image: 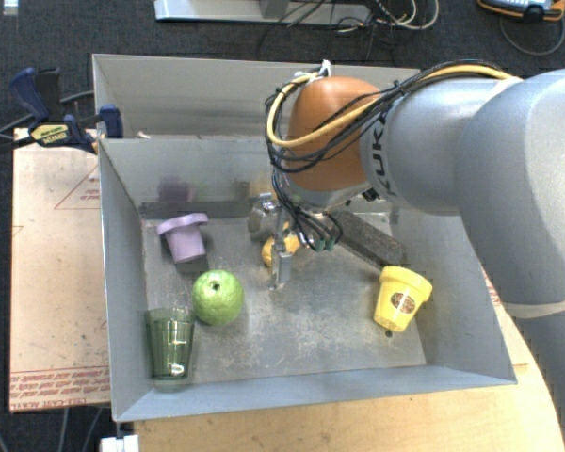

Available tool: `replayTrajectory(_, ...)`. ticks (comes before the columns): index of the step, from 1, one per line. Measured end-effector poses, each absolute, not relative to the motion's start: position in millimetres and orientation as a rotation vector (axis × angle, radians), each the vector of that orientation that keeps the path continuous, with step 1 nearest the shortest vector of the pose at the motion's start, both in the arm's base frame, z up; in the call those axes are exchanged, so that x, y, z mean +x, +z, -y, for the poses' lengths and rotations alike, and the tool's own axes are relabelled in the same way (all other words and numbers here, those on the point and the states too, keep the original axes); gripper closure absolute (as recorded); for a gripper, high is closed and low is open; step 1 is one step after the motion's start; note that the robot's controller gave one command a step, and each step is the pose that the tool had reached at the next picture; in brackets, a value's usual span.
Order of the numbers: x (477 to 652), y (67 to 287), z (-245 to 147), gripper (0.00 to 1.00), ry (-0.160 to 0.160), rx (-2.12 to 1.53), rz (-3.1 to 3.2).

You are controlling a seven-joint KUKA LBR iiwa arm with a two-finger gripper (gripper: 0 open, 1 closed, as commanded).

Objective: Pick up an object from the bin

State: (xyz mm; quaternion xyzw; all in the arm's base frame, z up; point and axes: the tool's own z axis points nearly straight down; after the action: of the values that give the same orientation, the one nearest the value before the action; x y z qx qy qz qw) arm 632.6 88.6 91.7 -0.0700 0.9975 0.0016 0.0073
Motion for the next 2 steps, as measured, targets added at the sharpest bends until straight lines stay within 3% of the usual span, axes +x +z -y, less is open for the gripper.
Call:
replayTrajectory(1,637.6,85,-93,0.0,0.002,-0.511,-3.085)
replayTrajectory(2,650.8,79,-40,1.0,0.007,-0.215,-3.116)
